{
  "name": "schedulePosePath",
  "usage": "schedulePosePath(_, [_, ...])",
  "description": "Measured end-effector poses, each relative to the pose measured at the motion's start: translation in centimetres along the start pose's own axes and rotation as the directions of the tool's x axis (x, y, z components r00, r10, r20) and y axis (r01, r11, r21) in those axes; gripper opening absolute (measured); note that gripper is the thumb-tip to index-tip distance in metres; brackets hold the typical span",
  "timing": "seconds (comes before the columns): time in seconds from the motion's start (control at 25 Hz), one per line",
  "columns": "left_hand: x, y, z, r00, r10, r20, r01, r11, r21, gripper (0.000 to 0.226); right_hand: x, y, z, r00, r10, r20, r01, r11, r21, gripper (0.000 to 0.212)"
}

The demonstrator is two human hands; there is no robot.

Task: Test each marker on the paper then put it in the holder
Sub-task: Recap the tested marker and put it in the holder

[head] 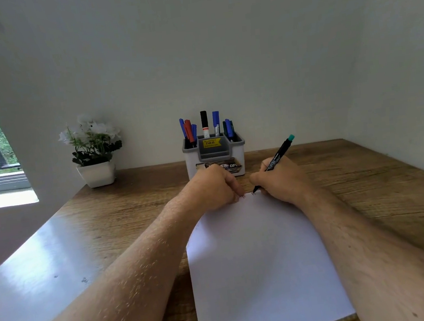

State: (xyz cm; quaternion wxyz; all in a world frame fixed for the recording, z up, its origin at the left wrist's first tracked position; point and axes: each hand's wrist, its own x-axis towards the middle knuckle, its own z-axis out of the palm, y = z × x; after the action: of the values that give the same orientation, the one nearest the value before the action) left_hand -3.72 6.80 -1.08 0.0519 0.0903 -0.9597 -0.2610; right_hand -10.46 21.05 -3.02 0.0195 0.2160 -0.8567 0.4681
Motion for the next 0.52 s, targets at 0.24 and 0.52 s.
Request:
schedulePosePath(0.24, [-0.07,0.05,-0.01,1.000,-0.011,0.000,0.011,1.000,0.002,0.016,-0.12,-0.13,-0.05,1.000,-0.007,-0.009,0.007,1.000,0.004,0.022])
schedulePosePath(0.52, [-0.34,0.23,-0.07,0.999,-0.033,-0.012,0.033,0.999,0.014,0.016,0.39,0.30,0.28,0.997,0.027,-0.078,-0.029,0.999,-0.028,0.017])
